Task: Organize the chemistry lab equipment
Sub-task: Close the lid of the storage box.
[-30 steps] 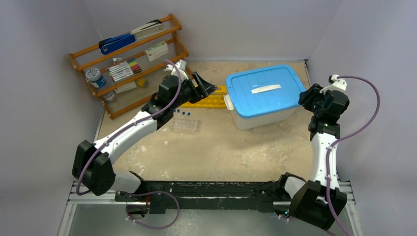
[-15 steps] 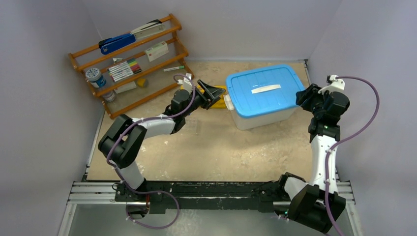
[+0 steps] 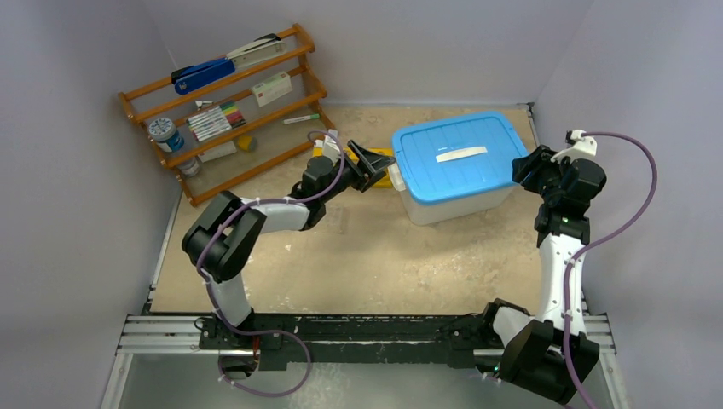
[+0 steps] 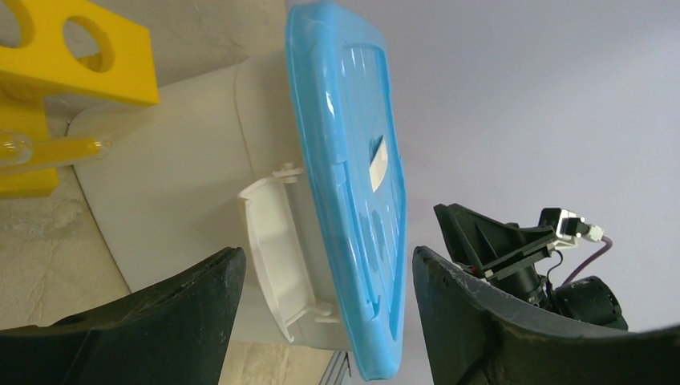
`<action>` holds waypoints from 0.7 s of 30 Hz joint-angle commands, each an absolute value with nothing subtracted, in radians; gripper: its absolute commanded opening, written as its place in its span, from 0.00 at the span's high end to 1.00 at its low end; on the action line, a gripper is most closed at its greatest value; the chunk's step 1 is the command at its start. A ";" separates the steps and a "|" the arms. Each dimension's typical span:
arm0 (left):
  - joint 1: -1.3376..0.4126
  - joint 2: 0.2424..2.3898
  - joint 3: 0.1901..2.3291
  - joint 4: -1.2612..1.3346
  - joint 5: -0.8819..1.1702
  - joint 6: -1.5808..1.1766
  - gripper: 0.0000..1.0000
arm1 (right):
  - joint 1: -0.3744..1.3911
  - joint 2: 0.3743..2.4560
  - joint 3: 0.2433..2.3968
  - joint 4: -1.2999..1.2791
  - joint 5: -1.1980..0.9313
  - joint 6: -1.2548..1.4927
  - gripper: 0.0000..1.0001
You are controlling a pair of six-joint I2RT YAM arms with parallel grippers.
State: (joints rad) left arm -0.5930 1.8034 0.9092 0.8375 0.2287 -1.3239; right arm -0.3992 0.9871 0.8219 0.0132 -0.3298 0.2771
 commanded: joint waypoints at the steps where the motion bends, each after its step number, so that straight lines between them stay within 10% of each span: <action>1: -0.593 1.834 0.928 0.970 0.288 -1.335 0.24 | -0.395 0.984 0.827 0.059 -0.346 0.278 0.47; 21: -0.649 1.898 1.145 0.804 0.314 -1.241 0.21 | -0.395 0.982 0.822 0.059 -0.331 0.273 0.47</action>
State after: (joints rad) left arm -0.6266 1.9282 1.0153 0.8967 0.3099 -1.3472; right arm -0.3992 0.9882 0.8219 0.0135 -0.3317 0.2771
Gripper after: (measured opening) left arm 0.787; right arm 0.529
